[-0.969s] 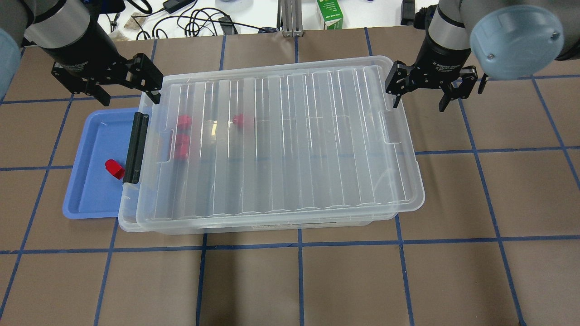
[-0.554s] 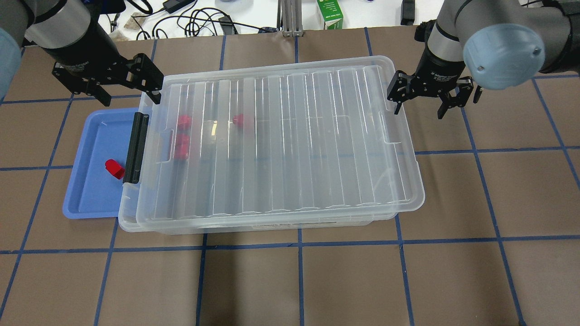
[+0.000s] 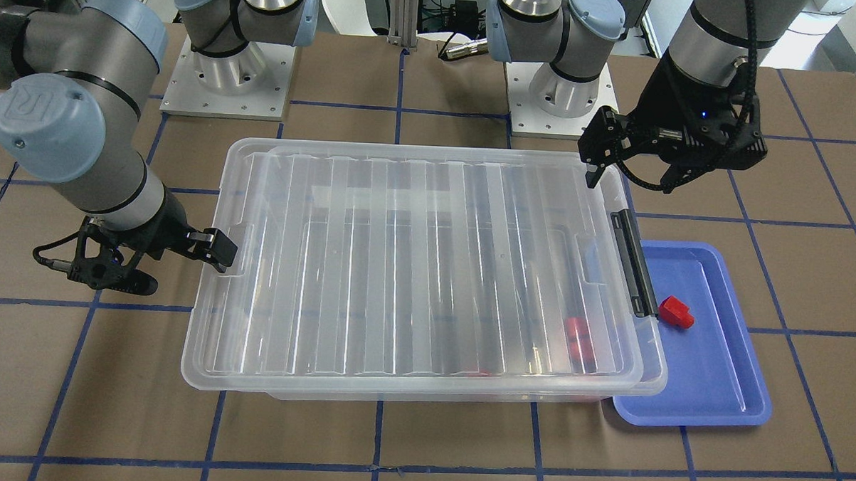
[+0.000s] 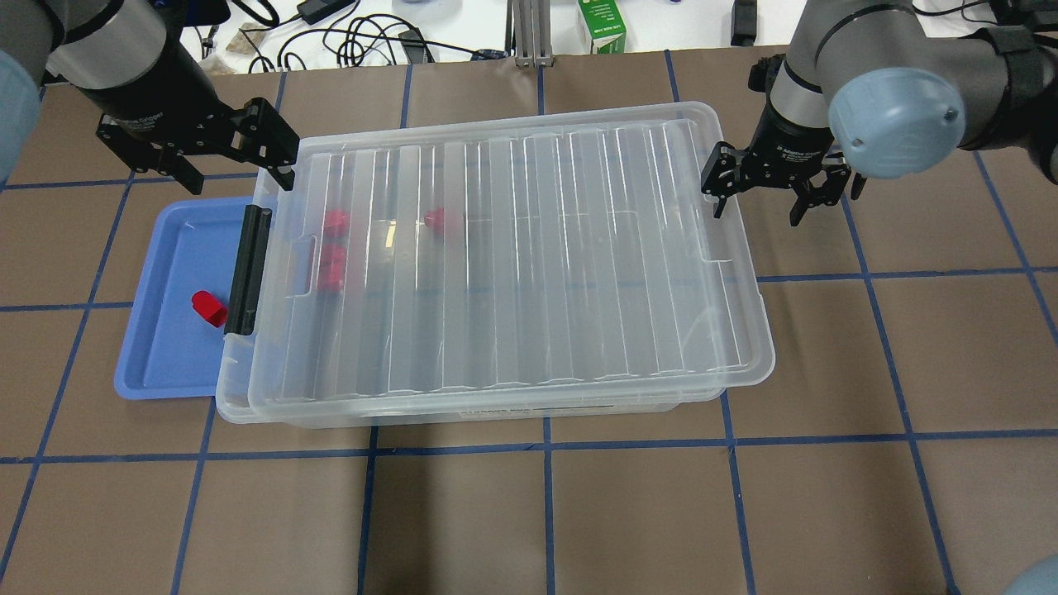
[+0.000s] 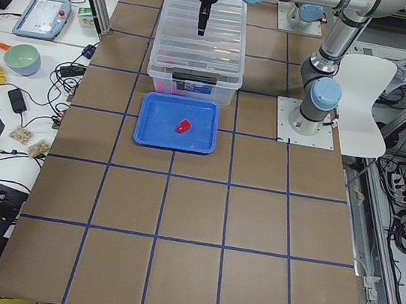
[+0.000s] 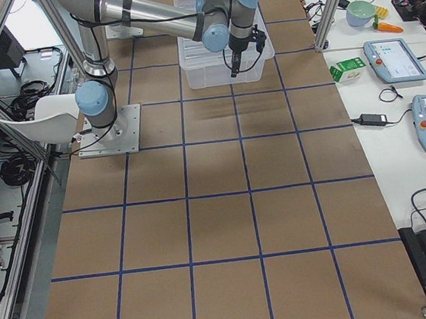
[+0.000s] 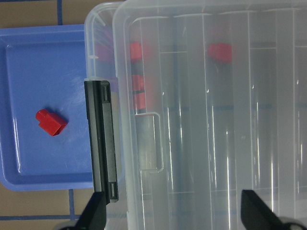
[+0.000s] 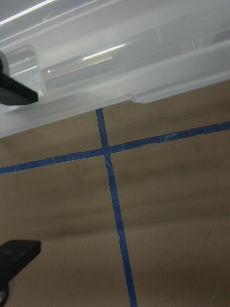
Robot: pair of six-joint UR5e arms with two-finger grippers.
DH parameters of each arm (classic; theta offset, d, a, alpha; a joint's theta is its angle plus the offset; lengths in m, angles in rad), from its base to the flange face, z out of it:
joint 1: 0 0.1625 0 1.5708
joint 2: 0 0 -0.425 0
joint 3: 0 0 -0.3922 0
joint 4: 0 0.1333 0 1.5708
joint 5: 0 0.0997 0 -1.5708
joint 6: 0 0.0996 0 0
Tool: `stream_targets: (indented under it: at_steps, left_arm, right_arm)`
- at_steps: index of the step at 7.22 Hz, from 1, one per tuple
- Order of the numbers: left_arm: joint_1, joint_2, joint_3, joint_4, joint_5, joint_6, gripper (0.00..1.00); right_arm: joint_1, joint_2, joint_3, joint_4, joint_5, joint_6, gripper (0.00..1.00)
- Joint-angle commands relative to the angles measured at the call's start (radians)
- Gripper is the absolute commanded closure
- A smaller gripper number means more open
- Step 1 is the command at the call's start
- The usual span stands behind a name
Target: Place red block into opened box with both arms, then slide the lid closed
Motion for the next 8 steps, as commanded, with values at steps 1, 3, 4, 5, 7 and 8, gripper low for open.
stream_targets:
  at_steps: [1,3,4,5,7,8]
  left_arm:
    - [0.0,0.0,0.0,0.0,0.0,0.0,0.0]
    - [0.0,0.0,0.0,0.0,0.0,0.0,0.0]
    - [0.0,0.0,0.0,0.0,0.001,0.0,0.0]
    - [0.0,0.0,0.001,0.0,0.0,0.0,0.0]
    - [0.0,0.001,0.0,0.0,0.0,0.0,0.0]
    - [0.0,0.0,0.0,0.002,0.0,0.0,0.0]
  right_arm:
    - [-0.006,0.004,-0.007,-0.019,-0.004,-0.035,0.0]
    - [-0.025,0.006,-0.009,-0.018,-0.013,-0.043,0.0]
    - [-0.056,0.006,-0.01,-0.013,-0.014,-0.046,0.0]
    - [-0.084,0.004,-0.01,-0.011,-0.016,-0.073,0.0]
    - [-0.096,0.004,-0.009,-0.011,-0.018,-0.079,0.0]
    - [-0.099,0.004,-0.009,-0.013,-0.018,-0.084,0.0]
